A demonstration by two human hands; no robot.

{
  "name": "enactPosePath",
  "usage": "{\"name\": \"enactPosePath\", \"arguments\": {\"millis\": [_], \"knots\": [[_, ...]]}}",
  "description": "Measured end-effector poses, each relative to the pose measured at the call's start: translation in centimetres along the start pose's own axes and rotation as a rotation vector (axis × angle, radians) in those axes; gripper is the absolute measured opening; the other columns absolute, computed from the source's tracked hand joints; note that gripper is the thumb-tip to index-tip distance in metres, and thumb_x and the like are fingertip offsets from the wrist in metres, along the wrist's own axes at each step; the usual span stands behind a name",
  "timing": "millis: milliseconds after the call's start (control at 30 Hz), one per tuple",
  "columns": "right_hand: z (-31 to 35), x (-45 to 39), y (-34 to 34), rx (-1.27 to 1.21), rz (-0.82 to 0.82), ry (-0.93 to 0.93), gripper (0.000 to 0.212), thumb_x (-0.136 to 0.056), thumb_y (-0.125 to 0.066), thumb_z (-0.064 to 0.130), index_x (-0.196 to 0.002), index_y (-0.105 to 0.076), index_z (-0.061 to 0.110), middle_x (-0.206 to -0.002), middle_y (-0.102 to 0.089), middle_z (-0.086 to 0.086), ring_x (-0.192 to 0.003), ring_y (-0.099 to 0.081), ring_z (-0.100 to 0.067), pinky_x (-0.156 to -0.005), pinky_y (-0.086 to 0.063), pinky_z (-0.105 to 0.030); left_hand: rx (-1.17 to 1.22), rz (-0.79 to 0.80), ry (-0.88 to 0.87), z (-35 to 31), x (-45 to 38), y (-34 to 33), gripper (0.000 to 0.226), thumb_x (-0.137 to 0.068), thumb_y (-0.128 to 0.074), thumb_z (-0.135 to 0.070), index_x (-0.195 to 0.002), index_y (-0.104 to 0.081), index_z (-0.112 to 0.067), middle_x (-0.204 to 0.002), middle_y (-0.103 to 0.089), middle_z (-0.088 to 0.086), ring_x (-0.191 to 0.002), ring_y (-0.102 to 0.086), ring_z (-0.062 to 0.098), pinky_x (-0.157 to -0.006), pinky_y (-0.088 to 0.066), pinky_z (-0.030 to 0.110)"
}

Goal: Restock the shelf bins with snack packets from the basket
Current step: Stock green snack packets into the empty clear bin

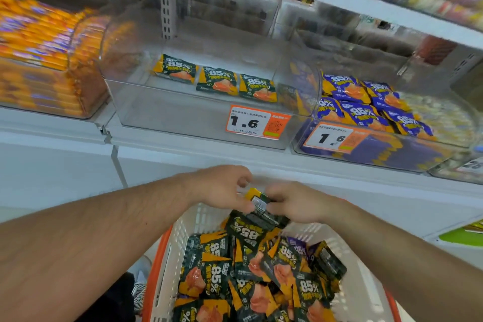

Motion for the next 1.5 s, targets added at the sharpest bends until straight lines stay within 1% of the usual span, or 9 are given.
{"name": "enactPosePath", "arguments": {"millis": [133,300,533,667,867,1000,1100,1267,1500], "knots": [[1.0,1.1,2.0,-0.586,-0.082,-0.015,0.012,-0.097,-0.061,0.019,-0.105,-0.07,0.02,-0.102,-0.074,-0.004,-0.091,-0.069,-0.016,-0.073,-0.055,-0.035,0.117,-0.179,-0.039,-1.1,0.9,2.8,0.008,-0.084,-0.072,-0.02,-0.091,-0.069,-0.017,-0.096,-0.072,0.005,-0.091,-0.068,0.02,-0.082,-0.055,0.036],[-1.9,2.4,-0.3,-0.993,0.024,-0.362,0.071,-0.082,-0.046,0.076,-0.126,-0.061,0.023,-0.115,-0.067,-0.009,-0.099,-0.065,-0.03,-0.081,-0.052,-0.044,0.134,-0.364,-0.074,-2.3,2.8,6.1,0.012,-0.083,-0.074,-0.019,-0.092,-0.073,-0.01,-0.088,-0.073,0.008,-0.082,-0.069,0.021,-0.075,-0.056,0.038],[1.4,3.8,-2.5,-1.328,0.333,-0.29,0.061,-0.085,-0.042,0.05,-0.112,-0.068,0.001,-0.097,-0.069,-0.019,-0.063,-0.067,-0.022,-0.055,-0.054,-0.027,0.248,-0.355,-0.156,-4.8,4.6,7.3,0.009,-0.083,-0.076,-0.017,-0.092,-0.074,-0.014,-0.088,-0.076,0.002,-0.083,-0.072,0.019,-0.078,-0.057,0.045],[1.7,4.0,-2.8,-1.357,0.29,-0.289,0.054,-0.081,-0.048,0.05,-0.093,-0.075,0.005,-0.081,-0.071,-0.014,-0.047,-0.061,-0.013,-0.044,-0.049,-0.02,0.265,-0.334,-0.249,-6.7,5.6,7.7,0.01,-0.082,-0.076,-0.012,-0.089,-0.074,-0.005,-0.085,-0.074,0.01,-0.08,-0.07,0.026,-0.076,-0.056,0.046],[3.7,4.6,-1.2,-1.609,0.153,-0.26,0.026,-0.075,-0.053,0.0,-0.091,-0.074,0.0,-0.073,-0.067,-0.017,-0.044,-0.064,-0.015,-0.04,-0.053,-0.022,0.203,-0.186,-0.363,-8.4,7.5,7.6,0.008,-0.078,-0.079,-0.007,-0.084,-0.078,-0.013,-0.085,-0.074,0.001,-0.082,-0.067,0.013,-0.081,-0.054,0.034],[4.2,4.6,1.4,-1.486,-0.056,-0.197,0.037,-0.085,-0.051,-0.012,-0.116,-0.055,0.006,-0.072,-0.069,-0.013,-0.048,-0.064,-0.014,-0.041,-0.051,-0.02,0.071,-0.253,-0.286,-6.8,7.9,9.6,0.045,-0.079,-0.066,0.008,-0.096,-0.069,-0.033,-0.114,-0.065,-0.012,-0.106,-0.057,-0.003,-0.078,-0.043,0.008],[5.0,5.2,4.2,-1.192,-0.242,-0.061,0.032,-0.092,-0.051,-0.013,-0.112,-0.057,0.012,-0.078,-0.07,-0.005,-0.061,-0.067,-0.018,-0.053,-0.054,-0.027,0.209,-0.28,-0.062,-2.4,7.0,10.4,0.05,-0.085,-0.045,0.015,-0.102,-0.058,-0.031,-0.125,-0.059,0.0,-0.103,-0.059,0.016,-0.07,-0.051,0.025],[5.8,6.9,8.0,-0.664,-0.671,0.115,0.039,-0.09,-0.057,-0.012,-0.102,-0.058,0.025,-0.065,-0.059,0.018,-0.056,-0.052,-0.001,-0.06,-0.044,-0.02,0.569,-0.268,0.092,0.0,7.2,9.5,0.019,-0.103,-0.046,-0.026,-0.101,-0.064,-0.02,-0.099,-0.073,0.003,-0.082,-0.069,0.018,-0.073,-0.053,0.032],[5.8,7.3,9.1,-0.596,-0.872,0.166,0.042,-0.088,-0.062,-0.01,-0.095,-0.057,0.031,-0.06,-0.053,0.027,-0.055,-0.044,0.0,-0.057,-0.037,-0.01,0.761,-0.42,-0.008,-1.1,7.8,11.5,0.011,-0.099,-0.055,-0.015,-0.09,-0.061,-0.018,-0.076,-0.072,-0.003,-0.065,-0.068,0.009,-0.059,-0.052,0.025]]}}
Point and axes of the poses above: each hand's wrist, its own x-axis away from the middle knuckle, its own y-axis out of the back of the hand, z = x × y, the point moved 10 cm from there along -x, towards the middle knuckle
